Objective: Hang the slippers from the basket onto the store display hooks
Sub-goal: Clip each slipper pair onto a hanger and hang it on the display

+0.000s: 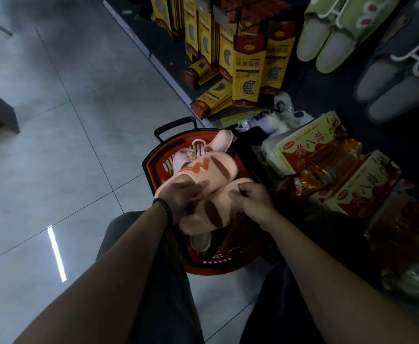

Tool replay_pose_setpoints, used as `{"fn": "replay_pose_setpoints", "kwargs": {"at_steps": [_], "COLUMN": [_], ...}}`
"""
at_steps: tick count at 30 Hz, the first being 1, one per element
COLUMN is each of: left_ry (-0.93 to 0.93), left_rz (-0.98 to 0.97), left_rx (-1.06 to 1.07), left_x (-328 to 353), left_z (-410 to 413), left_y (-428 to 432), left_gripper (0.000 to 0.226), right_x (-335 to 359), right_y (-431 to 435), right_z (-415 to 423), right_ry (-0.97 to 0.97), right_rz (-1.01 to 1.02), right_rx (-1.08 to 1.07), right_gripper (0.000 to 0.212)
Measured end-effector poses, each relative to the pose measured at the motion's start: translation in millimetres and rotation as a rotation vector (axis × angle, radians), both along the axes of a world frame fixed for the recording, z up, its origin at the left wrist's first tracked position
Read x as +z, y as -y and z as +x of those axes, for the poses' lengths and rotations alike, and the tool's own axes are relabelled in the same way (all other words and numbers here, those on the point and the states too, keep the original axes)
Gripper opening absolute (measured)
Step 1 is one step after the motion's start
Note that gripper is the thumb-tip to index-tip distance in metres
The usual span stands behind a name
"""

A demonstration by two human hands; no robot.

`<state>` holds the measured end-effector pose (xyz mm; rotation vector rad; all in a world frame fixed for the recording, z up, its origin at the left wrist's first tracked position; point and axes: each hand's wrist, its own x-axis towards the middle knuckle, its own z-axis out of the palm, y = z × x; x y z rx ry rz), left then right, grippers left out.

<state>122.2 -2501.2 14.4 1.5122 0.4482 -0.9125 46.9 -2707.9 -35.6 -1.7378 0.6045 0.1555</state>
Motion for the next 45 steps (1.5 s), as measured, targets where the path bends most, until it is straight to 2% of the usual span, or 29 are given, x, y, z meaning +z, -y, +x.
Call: {"fn": "replay_pose_setpoints", "kwargs": {"at_steps": [3, 7, 12, 15, 22, 25, 27, 29, 32, 34, 37, 39, 42, 45], "left_ry": [-0.148, -0.254, -0.351, -0.278, -0.006, 0.099, 0.185, 0.259, 0.364, 0.392, 0.374, 0.348, 0.302, 0.276], "left_rz": [-0.029, -0.061, -0.188, -0.224, -0.366, -0.365, -0.289, -0.115, 0.257, 0.37, 0.39, 0.384, 0.344, 0.248], "left_rx": [0.017, 0.036, 0.027, 0.033, 0.309, 0.447, 0.516, 0.551, 0.539, 0.542, 0.521, 0.542, 0.549, 0.55], "left_x": [-1.3, -0.3, -2.6, -1.0, 2.5, 0.7, -4.5, -13.8, -19.4, -21.0, -27.2, -33.1, -41.3, -47.4], "left_z": [2.9, 4.2, 1.7, 1.4, 21.1, 31.4, 38.2, 46.0, 57.2, 64.1, 72.2, 77.2, 80.9, 79.6], "left_y": [-2.4, -5.5, -3.5, -3.0, -15.5, -25.4, -33.0, -41.4, -52.1, -56.4, -63.5, -68.7, -72.4, -71.6], "left_gripper": [0.038, 0.044, 0.049, 0.05, 0.039, 0.038, 0.029, 0.028, 0.035, 0.041, 0.044, 0.041, 0.03, 0.033], "right_x": [-5.3, -7.5, -6.2, -2.7, 43.0, 55.8, 59.7, 55.0, 36.0, 18.5, 1.2, -6.4, -14.6, -24.9], "right_y": [0.7, -3.1, -15.1, -16.8, -18.7, -8.6, -5.5, -6.6, -11.3, -16.4, -28.6, -35.3, -39.2, -40.2], "right_z": [4.9, 7.8, 8.7, 12.4, 35.5, 62.0, 89.3, 122.4, 172.3, 202.9, 238.7, 253.9, 266.1, 274.2], "right_ry": [-0.023, -0.024, 0.007, 0.02, 0.222, 0.232, 0.22, 0.202, 0.142, 0.091, -0.059, -0.146, -0.179, -0.181], "right_rz": [0.012, -0.026, -0.103, -0.055, 0.041, -0.135, -0.261, -0.394, -0.602, -0.727, -0.91, -1.006, -1.16, -1.299], "right_rx": [-0.01, 0.004, 0.071, 0.041, -0.088, -0.095, -0.05, 0.053, 0.254, 0.397, 0.565, 0.577, 0.566, 0.591], "right_gripper": [0.045, 0.042, 0.027, 0.019, 0.015, 0.016, 0.023, 0.024, 0.01, 0.015, 0.022, 0.026, 0.033, 0.031]}}
